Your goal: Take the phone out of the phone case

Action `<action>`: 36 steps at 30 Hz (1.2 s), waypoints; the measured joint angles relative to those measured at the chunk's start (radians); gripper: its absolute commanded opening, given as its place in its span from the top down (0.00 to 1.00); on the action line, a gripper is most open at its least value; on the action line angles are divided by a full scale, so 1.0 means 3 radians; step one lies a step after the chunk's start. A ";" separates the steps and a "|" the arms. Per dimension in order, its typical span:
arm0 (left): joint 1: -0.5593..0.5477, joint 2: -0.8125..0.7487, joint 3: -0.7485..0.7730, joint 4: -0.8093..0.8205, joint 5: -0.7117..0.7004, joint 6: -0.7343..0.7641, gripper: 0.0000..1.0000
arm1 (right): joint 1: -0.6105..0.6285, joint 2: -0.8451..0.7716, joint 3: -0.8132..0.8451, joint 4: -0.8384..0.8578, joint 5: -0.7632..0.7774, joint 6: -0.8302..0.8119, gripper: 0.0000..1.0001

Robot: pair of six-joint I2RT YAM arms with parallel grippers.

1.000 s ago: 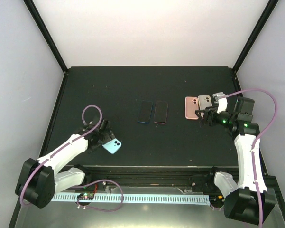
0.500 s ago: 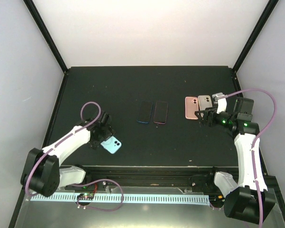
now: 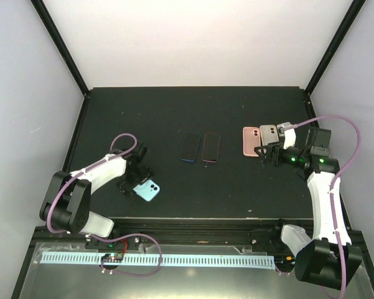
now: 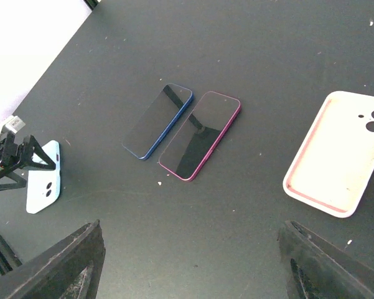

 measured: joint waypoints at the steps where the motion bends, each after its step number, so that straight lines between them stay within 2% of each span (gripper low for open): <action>1: 0.0006 0.0014 0.0008 0.0003 0.0025 -0.0001 0.07 | 0.0000 0.0011 0.0000 -0.0001 0.0000 0.0000 0.23; 8: 0.0029 0.0230 0.0121 0.0045 0.0136 0.0037 0.01 | 0.0000 0.0116 0.0017 -0.0018 0.0000 -0.0001 0.23; 12: 0.0029 0.0240 0.0140 0.0045 0.0142 0.0062 0.02 | 0.0000 0.0158 0.0032 -0.0027 0.0001 -0.0001 0.23; 17: 0.0029 0.0215 0.0122 0.0048 0.0131 0.0072 0.12 | 0.0000 0.0161 0.0032 -0.0027 -0.0006 -0.0001 0.23; 24: 0.0033 0.0416 0.0305 -0.0146 0.0135 0.0132 0.18 | 0.0000 0.0217 0.0038 -0.0050 -0.0014 -0.0011 0.23; 30: 0.0033 0.0570 0.0486 -0.0313 0.0132 0.0304 0.41 | 0.0000 0.0206 0.0038 -0.0065 -0.0039 -0.0027 0.23; 33: -0.0006 0.0515 0.0456 -0.0234 0.0135 0.0435 0.45 | 0.0000 0.0164 0.0038 -0.0074 -0.0103 -0.0061 0.25; 36: -0.0195 0.0290 0.0365 -0.0046 0.0089 0.0594 0.48 | 0.0000 0.0145 0.0038 -0.0083 -0.0228 -0.0117 0.29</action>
